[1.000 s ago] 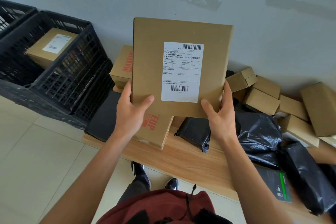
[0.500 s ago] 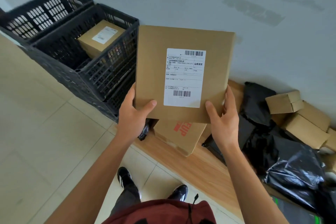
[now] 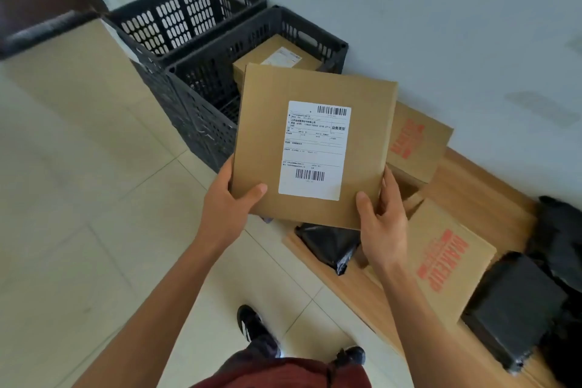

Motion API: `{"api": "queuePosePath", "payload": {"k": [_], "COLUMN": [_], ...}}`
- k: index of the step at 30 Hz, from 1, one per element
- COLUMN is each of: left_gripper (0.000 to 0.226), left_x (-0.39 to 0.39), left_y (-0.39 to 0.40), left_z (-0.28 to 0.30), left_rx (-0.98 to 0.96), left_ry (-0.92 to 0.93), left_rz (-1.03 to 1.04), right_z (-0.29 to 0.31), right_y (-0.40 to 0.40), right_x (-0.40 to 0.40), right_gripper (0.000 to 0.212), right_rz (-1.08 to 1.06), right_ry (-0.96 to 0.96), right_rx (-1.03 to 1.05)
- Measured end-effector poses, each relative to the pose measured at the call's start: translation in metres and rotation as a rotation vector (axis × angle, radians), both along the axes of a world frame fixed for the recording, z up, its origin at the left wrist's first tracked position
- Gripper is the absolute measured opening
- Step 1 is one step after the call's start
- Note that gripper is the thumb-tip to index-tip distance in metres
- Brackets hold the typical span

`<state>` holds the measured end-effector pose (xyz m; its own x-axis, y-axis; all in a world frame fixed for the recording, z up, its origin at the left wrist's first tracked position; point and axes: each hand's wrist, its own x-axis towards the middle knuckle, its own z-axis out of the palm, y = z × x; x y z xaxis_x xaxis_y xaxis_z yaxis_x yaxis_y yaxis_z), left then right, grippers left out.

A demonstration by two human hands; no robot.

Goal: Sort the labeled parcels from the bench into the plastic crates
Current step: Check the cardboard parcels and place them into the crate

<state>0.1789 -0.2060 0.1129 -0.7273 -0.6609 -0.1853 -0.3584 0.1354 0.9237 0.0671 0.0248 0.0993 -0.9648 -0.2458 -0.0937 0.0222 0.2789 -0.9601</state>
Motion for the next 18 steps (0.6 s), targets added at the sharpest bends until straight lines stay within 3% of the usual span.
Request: {"api": "queuePosePath", "payload": {"k": [10, 18], "left_gripper": [0.074, 0.070], "left_x": [0.005, -0.059], "left_y": [-0.126, -0.194], "left_z": [0.001, 0.000], "left_rx": [0.014, -0.012], "left_ry": [0.030, 0.058], "left_rz": [0.076, -0.019], "right_z": [0.005, 0.000], "right_y": [-0.121, -0.178], "right_x": [0.004, -0.059], "right_gripper": [0.070, 0.074], "right_rz": [0.074, 0.027], "right_ry": [-0.028, -0.039], "right_rx": [-0.018, -0.088]}}
